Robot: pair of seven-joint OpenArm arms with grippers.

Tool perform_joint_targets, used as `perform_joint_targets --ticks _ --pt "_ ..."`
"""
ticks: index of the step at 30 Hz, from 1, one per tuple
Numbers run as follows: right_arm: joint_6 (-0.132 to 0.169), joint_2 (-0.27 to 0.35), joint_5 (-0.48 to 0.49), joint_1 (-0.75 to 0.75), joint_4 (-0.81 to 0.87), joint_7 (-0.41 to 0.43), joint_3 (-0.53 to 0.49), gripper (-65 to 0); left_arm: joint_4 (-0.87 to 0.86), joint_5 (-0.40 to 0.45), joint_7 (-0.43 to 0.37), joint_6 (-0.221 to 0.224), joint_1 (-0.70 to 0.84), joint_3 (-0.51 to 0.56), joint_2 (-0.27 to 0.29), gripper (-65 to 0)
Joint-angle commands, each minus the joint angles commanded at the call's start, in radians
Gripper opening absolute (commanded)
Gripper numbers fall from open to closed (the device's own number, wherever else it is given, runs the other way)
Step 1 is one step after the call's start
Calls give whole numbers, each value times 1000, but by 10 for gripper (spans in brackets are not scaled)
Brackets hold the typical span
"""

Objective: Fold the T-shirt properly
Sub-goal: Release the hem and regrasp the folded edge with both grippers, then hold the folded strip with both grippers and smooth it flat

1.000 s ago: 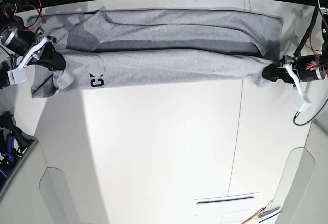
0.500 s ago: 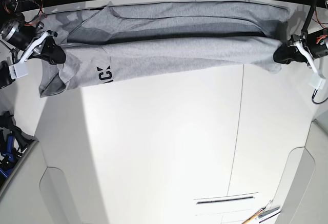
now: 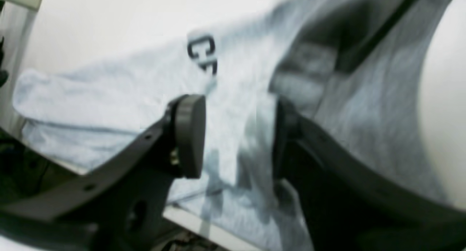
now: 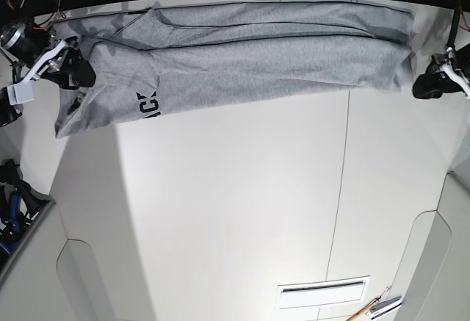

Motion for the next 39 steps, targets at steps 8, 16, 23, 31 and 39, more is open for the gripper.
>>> perform_joint_targets --ticks 8,16,23,31,39 --pt "0 -2 2 0 126 27 -3 -650 0 -211 99 0 141 -124 34 -401" --pt "3 -2 -95 0 3 80 -111 -650 0 -211 116 0 189 -92 172 -401" --pt "3 -2 -149 0 -174 174 -178 -650 -3 40 -136 0 178 19 251 -401" --pt "3 3 -224 71 -405 285 -192 -650 -11 362 -297 0 143 183 252 -401" --pt "2 3 -223 214 -498 285 -192 -650 -113 506 -336 59 -42 256 243 -401"
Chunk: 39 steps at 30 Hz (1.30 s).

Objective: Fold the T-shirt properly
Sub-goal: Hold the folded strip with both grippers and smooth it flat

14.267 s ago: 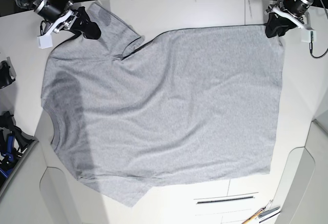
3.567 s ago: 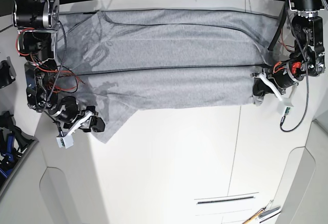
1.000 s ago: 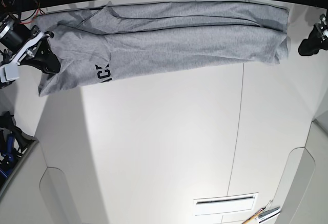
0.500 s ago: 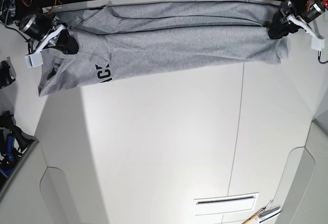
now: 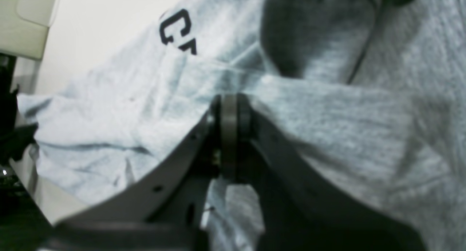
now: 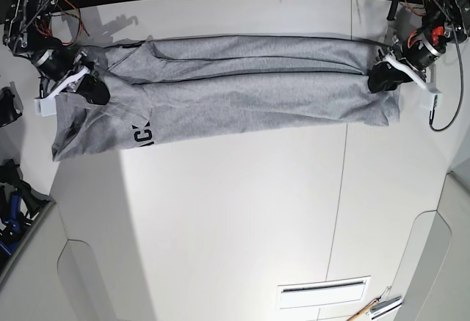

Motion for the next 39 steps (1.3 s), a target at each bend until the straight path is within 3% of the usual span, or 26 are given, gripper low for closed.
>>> perform_joint_targets --ticks 2,6,12,16,25,28,39 --pt "0 0 0 18 0 -4 0 -650 0 -2 4 -2 -29 0 -14 -400" --pt "0 0 -5 20 0 -9 0 -650 6 -84 35 -2 -43 -8 -87 -400" --pt "0 0 -11 21 0 -11 0 -650 63 -109 42 -29 -43 -130 -127 -390" --pt "0 0 -7 21 0 -11 0 -650 61 -114 41 -30 -38 -147 -126 -180" --pt "0 0 -7 21 0 -11 0 -650 -3 -108 21 -31 -38 -70 -113 -178" --pt "0 0 -7 21 0 -11 0 -650 -33 -83 -20 -30 -38 -35 -113 -178" --pt "0 0 -6 21 0 -12 0 -650 -57 -87 -19 -31 -38 26 -110 -178"
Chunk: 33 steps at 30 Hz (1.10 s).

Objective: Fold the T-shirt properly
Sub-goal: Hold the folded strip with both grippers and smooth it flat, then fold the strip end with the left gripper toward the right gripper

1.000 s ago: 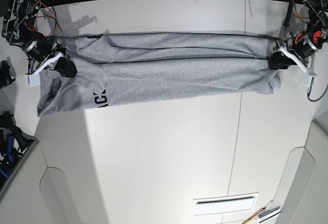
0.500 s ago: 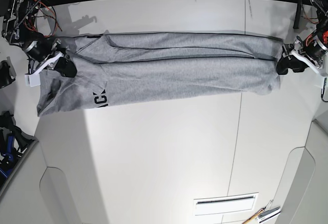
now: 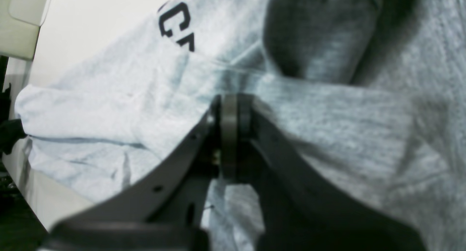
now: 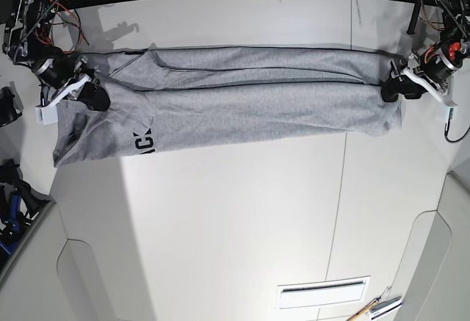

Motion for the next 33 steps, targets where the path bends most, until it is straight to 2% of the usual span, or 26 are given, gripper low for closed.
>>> perform_joint_targets --ticks 5,8,10,11,14,15,16,18,21,26,30,33 --pt "0 0 0 0 0 0 0 -650 -14 0 0 0 0 76 0 -178" --pt "0 0 0 0 0 0 0 -650 -14 -5 0 -28 0 86 0 -179" --pt "0 0 0 0 0 0 0 -650 -14 -3 0 -28 0 86 0 -209" --pt "0 0 0 0 0 0 0 -650 -14 -4 0 -28 0 86 0 -272" --pt "0 0 13 0 0 0 0 -650 -14 -3 -25 -28 0 86 0 -566" --pt "-1 0 31 0 0 -2 0 -650 -14 -3 -48 -28 0 86 0 -630" --pt "-3 0 61 0 0 -12 0 -650 -14 -3 -75 -28 0 86 0 -650" --pt "-2 0 132 0 0 -47 0 -650 -11 -2 -102 -28 -2 86 0 -650" --pt "5 0 207 0 5 -84 1 -650 -9 20 -100 -28 -21 82 -1 -650" --pt "5 0 229 0 58 -141 49 -650 -6 78 -101 -28 -62 32 -3 -650" --pt "5 0 237 0 140 -206 115 -650 19 80 -100 -14 -63 -12 -23 -650" --pt "5 0 226 0 200 -214 129 -650 70 113 -96 -14 -63 -14 -34 -650"
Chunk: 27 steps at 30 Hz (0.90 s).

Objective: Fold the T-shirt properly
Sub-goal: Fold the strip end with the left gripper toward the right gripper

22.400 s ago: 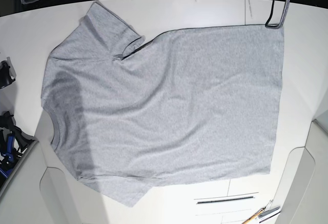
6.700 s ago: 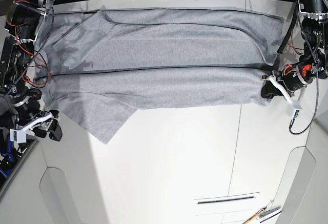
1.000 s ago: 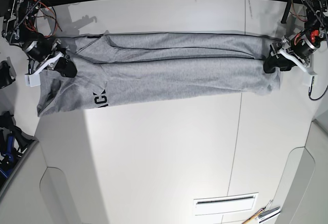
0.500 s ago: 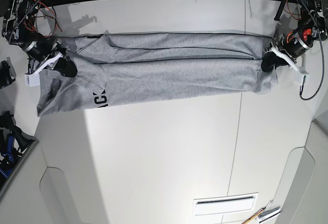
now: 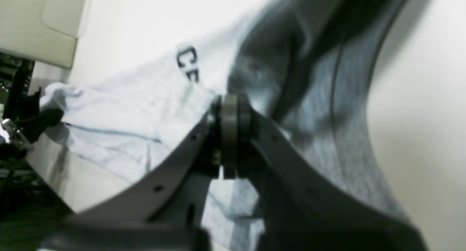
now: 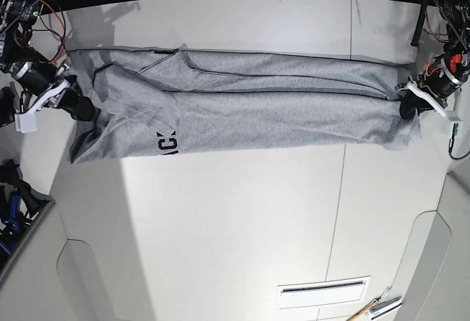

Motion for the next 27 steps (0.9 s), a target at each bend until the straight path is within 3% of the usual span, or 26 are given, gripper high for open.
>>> perform_joint_targets --ticks 2,5,9,12,16,21,22,24,27 --pt "0 0 -8 0 13 1 0 -650 71 22 15 11 6 0 0 -650" --pt "0 0 -21 0 13 2 0 -650 198 15 72 98 5 0 0 -650" --pt "0 0 -40 0 13 19 0 -650 372 -77 158 100 6 2 8 -650" --pt "0 0 -48 0 13 19 0 -650 457 -133 169 97 8 3 79 -650" --pt "0 0 -59 0 13 20 0 -650 467 -129 179 97 8 87 156 -650" --pt "0 0 -63 0 13 19 0 -650 467 -29 178 102 -8 289 211 -650" --pt "0 0 -66 0 13 19 0 -650 467 5 174 122 -14 320 221 -650" --pt "-1 0 -75 0 13 19 0 -650 467 77 163 157 -24 365 245 -650" --pt "-1 0 -80 0 13 19 0 -650 467 160 163 161 -42 386 284 -650"
